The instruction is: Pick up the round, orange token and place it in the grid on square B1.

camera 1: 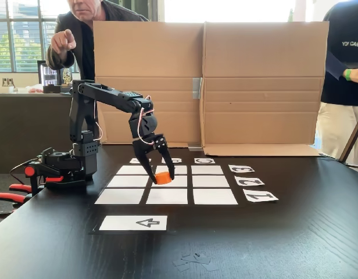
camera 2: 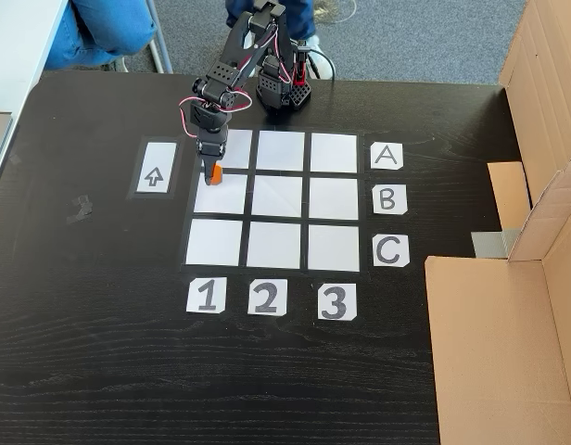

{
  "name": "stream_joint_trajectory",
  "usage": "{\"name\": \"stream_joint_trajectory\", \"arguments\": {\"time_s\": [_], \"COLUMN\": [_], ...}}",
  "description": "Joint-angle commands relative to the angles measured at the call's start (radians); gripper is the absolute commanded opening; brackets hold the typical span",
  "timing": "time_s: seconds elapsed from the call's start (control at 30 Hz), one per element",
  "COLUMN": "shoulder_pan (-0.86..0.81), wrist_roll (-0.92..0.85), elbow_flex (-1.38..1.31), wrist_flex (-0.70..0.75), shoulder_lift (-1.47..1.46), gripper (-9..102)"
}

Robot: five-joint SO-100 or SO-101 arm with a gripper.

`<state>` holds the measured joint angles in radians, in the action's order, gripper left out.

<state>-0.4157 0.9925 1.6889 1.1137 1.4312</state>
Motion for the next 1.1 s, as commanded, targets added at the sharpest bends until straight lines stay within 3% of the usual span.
{"name": "stream_joint_trajectory", "arguments": {"time_s": [0.0, 0.8, 0.9, 1.0, 1.07], "shoulder_pan": [0.014, 0.035, 0.031, 0.021, 0.018], "wrist_roll": [0.009, 0.020, 0.026, 0.051, 0.051], "elbow_flex": [-0.041, -0.038, -0.028, -0.014, -0.014], "wrist_flex": [-0.025, -0.074, -0.066, -0.060, -0.060], "shoulder_lift": [-0.017, -0.143, -0.144, -0.144, -0.144], "gripper": [0, 1, 23, 58, 67]}}
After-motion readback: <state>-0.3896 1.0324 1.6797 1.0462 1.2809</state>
